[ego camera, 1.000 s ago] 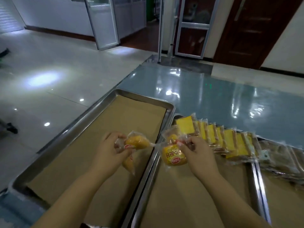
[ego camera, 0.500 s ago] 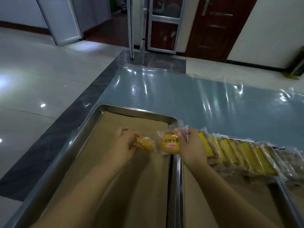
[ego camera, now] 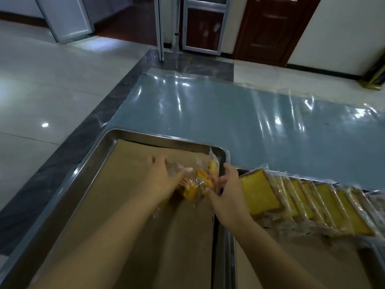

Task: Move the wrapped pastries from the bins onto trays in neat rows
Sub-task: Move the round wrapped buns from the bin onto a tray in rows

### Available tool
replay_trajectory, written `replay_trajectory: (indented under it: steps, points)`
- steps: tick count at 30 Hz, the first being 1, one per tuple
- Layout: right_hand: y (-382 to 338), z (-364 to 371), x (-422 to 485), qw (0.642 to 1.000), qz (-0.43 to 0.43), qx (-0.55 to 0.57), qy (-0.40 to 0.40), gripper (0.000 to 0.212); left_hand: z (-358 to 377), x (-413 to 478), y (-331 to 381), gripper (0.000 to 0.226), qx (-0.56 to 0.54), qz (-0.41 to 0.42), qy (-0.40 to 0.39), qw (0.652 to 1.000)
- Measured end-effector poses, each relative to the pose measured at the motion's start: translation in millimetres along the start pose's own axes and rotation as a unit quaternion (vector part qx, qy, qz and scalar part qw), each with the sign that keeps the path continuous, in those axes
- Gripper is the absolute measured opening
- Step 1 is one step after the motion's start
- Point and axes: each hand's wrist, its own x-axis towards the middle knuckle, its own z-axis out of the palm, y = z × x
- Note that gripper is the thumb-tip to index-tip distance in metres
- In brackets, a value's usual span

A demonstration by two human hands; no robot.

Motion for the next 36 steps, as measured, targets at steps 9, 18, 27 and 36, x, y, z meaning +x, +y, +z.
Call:
replay_trajectory:
  steps: [9, 18, 27, 36]
  points:
    - [-6, -14, -12, 0.993, -0.062, -0.052, -0.086, 0.088, -8, -41, -35, 0.075, 0.031, 0.076, -0.112, 0.99]
    - [-15, -13, -1, 0.998, -0.021, -0.025, -0.062, 0.041, 4, -47, -33, 0.066, 0.013, 0.044, -0.032, 0.998]
    - [-12, -9, 28, 0.999, -0.007, 0.043, -0.018, 0.027, 25, -17, -15, 0.072, -0.035, 0.076, -0.061, 0.995]
    - [-12, -19, 64, 0.998, 0.056, 0.027, -0.006, 0.008, 36, 28, 3, 0.073, -0.017, 0.091, -0.045, 0.995]
